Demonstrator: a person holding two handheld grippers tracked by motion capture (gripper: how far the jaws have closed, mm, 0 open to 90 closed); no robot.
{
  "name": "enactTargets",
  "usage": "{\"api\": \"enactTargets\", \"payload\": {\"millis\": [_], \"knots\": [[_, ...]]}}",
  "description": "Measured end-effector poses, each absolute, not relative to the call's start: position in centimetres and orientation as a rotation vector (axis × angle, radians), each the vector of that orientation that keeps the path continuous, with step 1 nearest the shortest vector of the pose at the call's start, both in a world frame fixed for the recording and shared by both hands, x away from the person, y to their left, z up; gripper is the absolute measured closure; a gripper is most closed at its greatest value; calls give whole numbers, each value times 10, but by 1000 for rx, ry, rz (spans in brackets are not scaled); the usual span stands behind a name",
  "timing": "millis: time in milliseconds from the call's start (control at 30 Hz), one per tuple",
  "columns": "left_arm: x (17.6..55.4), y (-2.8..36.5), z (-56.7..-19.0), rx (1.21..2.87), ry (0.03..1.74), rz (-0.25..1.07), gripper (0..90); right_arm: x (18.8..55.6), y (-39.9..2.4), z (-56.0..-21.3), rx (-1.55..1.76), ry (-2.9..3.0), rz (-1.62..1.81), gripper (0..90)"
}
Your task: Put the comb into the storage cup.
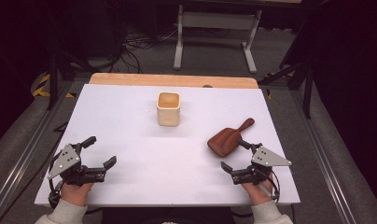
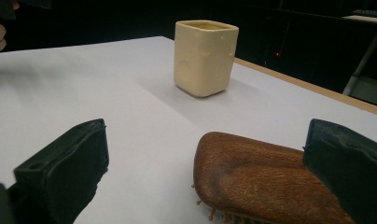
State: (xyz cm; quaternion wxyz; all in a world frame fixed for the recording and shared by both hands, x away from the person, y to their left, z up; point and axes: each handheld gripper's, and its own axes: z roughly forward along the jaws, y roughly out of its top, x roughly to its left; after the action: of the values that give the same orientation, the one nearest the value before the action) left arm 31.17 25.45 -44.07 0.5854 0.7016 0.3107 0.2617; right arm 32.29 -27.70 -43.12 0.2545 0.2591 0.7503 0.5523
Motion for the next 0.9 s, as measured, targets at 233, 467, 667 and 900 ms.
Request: {"api": "enactTargets", "payload": {"millis": [233, 467, 667, 900], "knots": [[312, 255, -440, 1634, 724, 621, 19, 323, -277, -432, 705, 2046, 1499, 11], [312, 256, -440, 1624, 737, 616, 19, 323, -277, -431, 704, 2046, 1498, 10], [312, 256, -441, 1617, 741, 613, 19, 323, -276, -432, 703, 2051, 1501, 10], [312, 256, -440, 1626, 740, 622, 21, 324, -275, -432, 706, 2066, 1495, 10]]}}
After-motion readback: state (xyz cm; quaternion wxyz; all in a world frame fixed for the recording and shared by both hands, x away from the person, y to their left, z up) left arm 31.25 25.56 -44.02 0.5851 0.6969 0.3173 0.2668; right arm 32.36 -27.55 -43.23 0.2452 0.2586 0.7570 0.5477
